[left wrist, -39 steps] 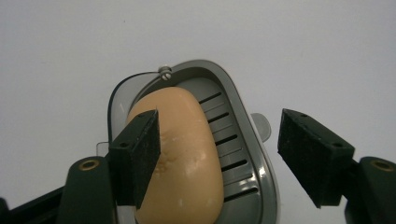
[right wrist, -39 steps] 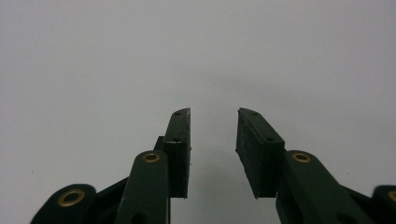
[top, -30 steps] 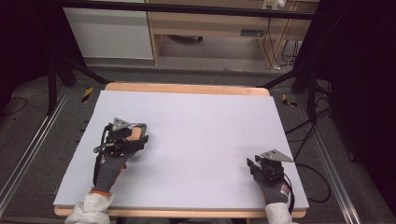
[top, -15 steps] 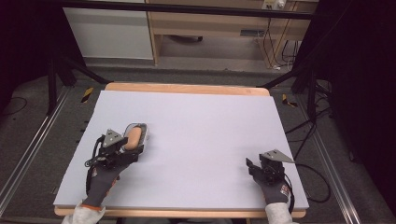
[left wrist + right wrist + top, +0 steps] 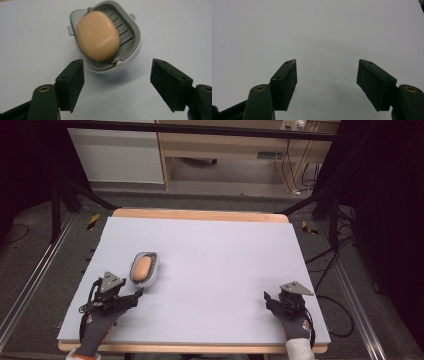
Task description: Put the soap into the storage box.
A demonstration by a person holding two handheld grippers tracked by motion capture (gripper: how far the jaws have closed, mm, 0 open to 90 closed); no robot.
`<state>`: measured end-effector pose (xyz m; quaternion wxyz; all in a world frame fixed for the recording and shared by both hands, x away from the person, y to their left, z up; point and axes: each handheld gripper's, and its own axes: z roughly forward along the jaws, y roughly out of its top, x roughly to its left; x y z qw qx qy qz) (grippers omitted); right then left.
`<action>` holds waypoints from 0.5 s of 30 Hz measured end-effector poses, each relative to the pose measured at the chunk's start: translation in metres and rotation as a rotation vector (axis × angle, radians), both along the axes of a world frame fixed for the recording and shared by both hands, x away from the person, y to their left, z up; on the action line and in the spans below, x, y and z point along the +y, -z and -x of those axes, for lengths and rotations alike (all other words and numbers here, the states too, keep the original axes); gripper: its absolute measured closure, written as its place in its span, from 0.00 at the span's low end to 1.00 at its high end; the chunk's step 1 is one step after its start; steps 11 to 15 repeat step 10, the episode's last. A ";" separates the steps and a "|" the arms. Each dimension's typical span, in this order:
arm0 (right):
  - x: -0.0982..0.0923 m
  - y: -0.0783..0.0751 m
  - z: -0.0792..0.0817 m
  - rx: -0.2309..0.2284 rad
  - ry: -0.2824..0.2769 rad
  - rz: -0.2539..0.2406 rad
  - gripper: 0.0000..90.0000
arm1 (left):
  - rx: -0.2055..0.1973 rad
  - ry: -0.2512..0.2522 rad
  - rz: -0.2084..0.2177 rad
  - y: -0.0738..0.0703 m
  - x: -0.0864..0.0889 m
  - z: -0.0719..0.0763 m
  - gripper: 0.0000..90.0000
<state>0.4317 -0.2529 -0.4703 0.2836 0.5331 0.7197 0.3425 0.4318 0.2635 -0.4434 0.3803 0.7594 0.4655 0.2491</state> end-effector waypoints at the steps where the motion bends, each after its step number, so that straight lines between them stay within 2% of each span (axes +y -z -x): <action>1: 0.000 0.000 0.000 0.001 0.001 0.003 0.35 | -0.002 -0.009 -0.007 0.002 0.005 0.002 0.29; 6: 0.000 0.000 0.002 0.002 0.010 0.024 0.32 | 0.011 -0.057 -0.010 0.011 0.022 0.006 0.28; 10: -0.001 0.001 0.001 0.012 0.019 0.035 0.31 | 0.020 -0.101 -0.027 0.016 0.034 0.004 0.27; 15: -0.001 0.001 0.001 0.012 0.019 0.035 0.31 | 0.020 -0.101 -0.027 0.016 0.034 0.004 0.27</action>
